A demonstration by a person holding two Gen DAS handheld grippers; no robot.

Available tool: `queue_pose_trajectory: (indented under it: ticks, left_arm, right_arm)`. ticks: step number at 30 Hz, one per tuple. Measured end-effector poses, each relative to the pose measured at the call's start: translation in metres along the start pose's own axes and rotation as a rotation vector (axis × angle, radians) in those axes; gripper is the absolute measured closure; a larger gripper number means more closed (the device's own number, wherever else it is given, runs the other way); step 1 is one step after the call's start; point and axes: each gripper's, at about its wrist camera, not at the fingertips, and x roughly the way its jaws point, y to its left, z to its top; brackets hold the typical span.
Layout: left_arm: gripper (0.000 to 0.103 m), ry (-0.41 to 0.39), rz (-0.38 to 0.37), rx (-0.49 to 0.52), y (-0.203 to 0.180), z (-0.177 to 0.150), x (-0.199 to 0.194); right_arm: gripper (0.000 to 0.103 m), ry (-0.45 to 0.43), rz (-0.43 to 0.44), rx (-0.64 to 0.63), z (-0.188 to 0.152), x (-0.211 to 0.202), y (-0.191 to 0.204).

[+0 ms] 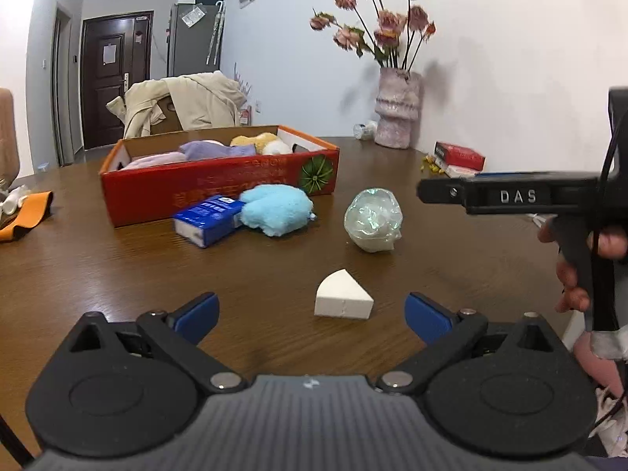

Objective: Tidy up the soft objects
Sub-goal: 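Move both tools back toward the white foam wedge and clear ball, then grasp the white foam wedge with left while right grasps the clear ball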

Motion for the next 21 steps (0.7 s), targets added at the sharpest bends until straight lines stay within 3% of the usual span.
queue_pose_trajectory:
  ticks: [3, 5, 7, 9, 11, 14, 21]
  left_arm:
    - [0.03, 0.069, -0.001, -0.013, -0.006, 0.007, 0.03]
    - [0.03, 0.098, -0.001, -0.014, -0.012, 0.009, 0.046]
    - [0.031, 0.128, 0.018, 0.0, -0.018, 0.009, 0.062]
    - [0.048, 0.149, 0.049, 0.011, -0.024, 0.009, 0.073]
    - [0.067, 0.156, 0.066, 0.009, -0.027, 0.013, 0.076]
    - [0.071, 0.153, 0.072, -0.034, -0.025, 0.016, 0.079]
    - [0.072, 0.105, 0.143, -0.099, -0.03, 0.023, 0.083]
  right_arm:
    - [0.022, 0.028, 0.067, 0.005, 0.0, 0.02, -0.009]
    - [0.026, 0.039, 0.114, 0.021, 0.0, 0.035, -0.017]
    - [0.042, 0.052, 0.165, 0.05, 0.0, 0.053, -0.026]
    - [0.058, 0.105, 0.219, 0.082, -0.002, 0.075, -0.034]
    - [0.064, 0.137, 0.251, 0.08, -0.003, 0.09, -0.037]
    - [0.069, 0.14, 0.333, 0.102, -0.004, 0.101, -0.044]
    - [0.072, 0.146, 0.416, 0.108, -0.005, 0.115, -0.049]
